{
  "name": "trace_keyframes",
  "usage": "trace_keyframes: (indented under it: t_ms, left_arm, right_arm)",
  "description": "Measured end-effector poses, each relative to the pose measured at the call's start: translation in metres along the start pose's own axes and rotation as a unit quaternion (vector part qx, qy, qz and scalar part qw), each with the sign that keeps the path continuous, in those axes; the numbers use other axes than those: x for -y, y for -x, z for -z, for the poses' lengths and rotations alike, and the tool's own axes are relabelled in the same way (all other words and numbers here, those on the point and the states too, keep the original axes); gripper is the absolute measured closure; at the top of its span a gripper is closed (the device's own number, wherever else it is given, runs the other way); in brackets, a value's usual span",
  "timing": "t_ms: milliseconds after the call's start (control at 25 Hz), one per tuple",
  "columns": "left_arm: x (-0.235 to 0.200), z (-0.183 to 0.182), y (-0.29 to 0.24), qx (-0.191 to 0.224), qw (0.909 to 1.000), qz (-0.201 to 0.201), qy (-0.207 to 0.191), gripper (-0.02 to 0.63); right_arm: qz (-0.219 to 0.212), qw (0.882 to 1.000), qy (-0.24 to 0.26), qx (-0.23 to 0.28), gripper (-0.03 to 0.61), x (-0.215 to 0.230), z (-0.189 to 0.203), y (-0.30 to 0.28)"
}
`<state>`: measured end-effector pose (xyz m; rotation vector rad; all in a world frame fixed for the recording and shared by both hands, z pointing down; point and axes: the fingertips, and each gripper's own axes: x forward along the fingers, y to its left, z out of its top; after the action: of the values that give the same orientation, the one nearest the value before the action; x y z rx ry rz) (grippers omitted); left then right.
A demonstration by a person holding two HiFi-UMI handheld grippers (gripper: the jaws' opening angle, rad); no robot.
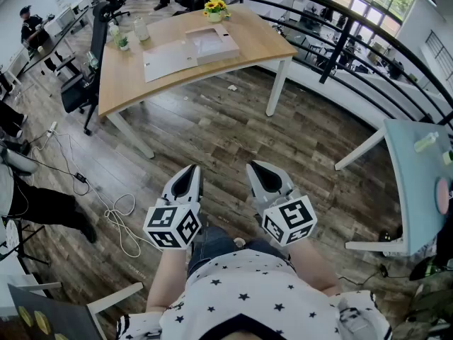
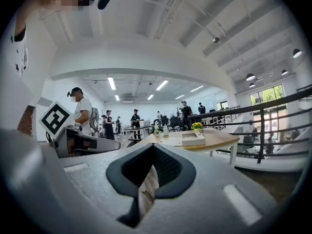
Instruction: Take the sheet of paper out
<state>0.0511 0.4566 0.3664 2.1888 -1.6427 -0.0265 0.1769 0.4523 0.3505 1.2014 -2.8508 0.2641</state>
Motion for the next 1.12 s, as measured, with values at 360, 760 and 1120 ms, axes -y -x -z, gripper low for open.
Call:
trace_keyframes:
  t_ms: [360, 760, 1120]
  left_arm:
    - [0.018, 0.008, 0.020, -0.007, 0.9999, 0.006, -0.004, 0.598]
    - [0.031, 0.022, 0.038, -0.013, 0.9999, 0.006, -0.003, 0.598]
    - [0.026, 0.030, 0.034, -0.024, 0.9997, 0.004, -0.004, 0.598]
  right_arm:
    - [-0.004, 1.000, 0.008, -0.001, 0.572, -0.016, -0.001, 0.026]
    - [-0.019, 0.998, -0.055, 0.021, 0.572, -0.023, 0.005, 0.042]
    - [-0.014, 0.998, -0.053, 0.013, 0.572, -0.018, 0.015, 0.033]
